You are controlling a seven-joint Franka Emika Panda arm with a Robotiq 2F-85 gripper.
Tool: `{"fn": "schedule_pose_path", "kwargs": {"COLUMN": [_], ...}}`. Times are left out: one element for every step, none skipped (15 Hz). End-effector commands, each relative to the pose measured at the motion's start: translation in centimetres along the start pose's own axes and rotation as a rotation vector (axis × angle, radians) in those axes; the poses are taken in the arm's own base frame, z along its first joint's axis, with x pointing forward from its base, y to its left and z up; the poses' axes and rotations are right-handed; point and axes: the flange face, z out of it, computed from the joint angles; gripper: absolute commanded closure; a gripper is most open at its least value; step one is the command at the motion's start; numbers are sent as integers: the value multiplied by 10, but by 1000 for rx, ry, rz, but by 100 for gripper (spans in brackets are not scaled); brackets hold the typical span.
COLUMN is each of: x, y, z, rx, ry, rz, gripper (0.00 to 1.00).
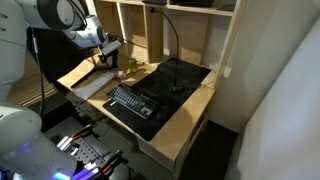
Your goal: Put the pink can upright
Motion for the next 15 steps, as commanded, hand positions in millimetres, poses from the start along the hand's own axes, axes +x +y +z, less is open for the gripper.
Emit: {"fn": "schedule_pose_path", "kwargs": {"x": [-6,-5,-2,2,4,6,8,11,12,13,15,20,26,16,16], "y": [6,8,10,12,13,15,15,16,17,18,19,21,22,16,16], "z": [12,13,10,8,7,8,8,8,11,16,20,27,30,20,22], "rx": [60,82,102,124,153,172,196,203,216,226,221,208,178,204,203], "ry": [-76,-113,-136,-159,-185,-208,-226,-243,-255,-264,-266,-242,-187,-241,-239], "rz": [-4,-14,-21,-40,-62,-78,-94,-111,-124,-135,-146,-154,-152,-126,-125], "gripper": [0,0,0,0,0,0,0,0,0,0,0,0,0,0,0]}}
